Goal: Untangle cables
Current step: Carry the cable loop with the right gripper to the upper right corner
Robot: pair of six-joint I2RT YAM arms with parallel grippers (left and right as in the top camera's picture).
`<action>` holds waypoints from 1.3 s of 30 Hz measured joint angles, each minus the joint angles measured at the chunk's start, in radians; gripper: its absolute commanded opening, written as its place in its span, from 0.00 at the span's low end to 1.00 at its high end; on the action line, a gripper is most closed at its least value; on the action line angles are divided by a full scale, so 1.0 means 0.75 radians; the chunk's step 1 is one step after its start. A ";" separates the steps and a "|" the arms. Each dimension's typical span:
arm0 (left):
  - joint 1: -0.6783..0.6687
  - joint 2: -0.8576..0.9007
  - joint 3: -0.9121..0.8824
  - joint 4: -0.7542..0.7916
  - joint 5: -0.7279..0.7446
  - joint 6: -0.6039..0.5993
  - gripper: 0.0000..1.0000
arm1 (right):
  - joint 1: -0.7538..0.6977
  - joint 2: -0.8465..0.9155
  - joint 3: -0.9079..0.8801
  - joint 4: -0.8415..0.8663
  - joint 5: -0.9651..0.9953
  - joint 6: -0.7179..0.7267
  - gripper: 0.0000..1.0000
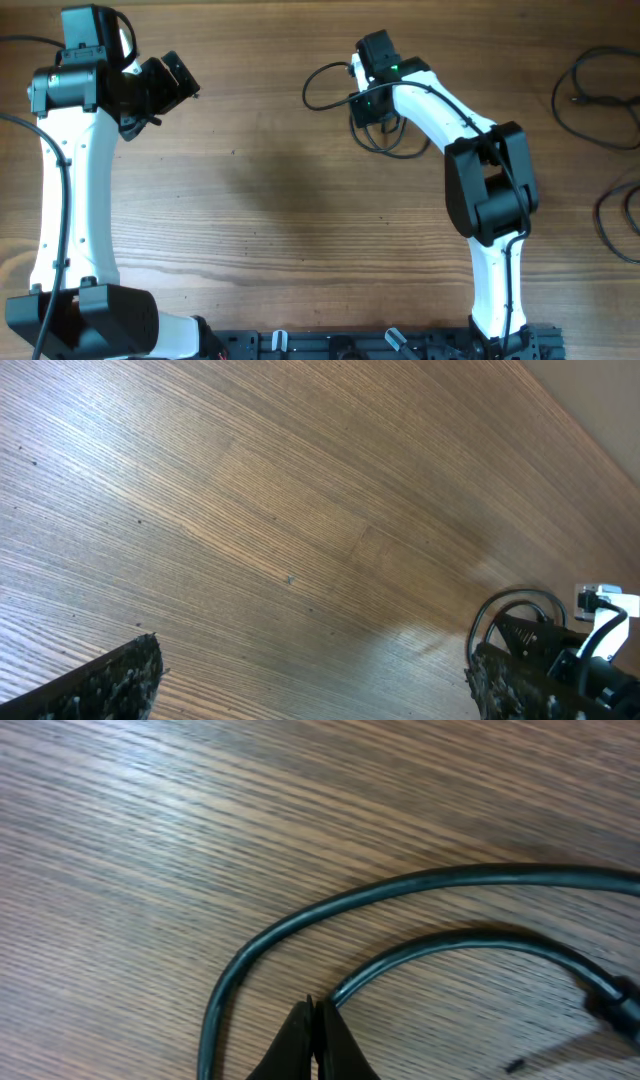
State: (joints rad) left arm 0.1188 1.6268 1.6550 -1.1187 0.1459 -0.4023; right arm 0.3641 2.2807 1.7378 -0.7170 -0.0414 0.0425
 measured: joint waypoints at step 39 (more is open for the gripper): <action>0.000 0.000 0.000 0.001 0.001 -0.030 1.00 | -0.667 0.019 -0.049 0.295 -0.067 0.092 0.76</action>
State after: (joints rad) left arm 0.1188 1.6268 1.6550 -1.1183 0.1463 -0.4248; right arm -0.1360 2.2948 1.7012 -0.4957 -0.0914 0.1112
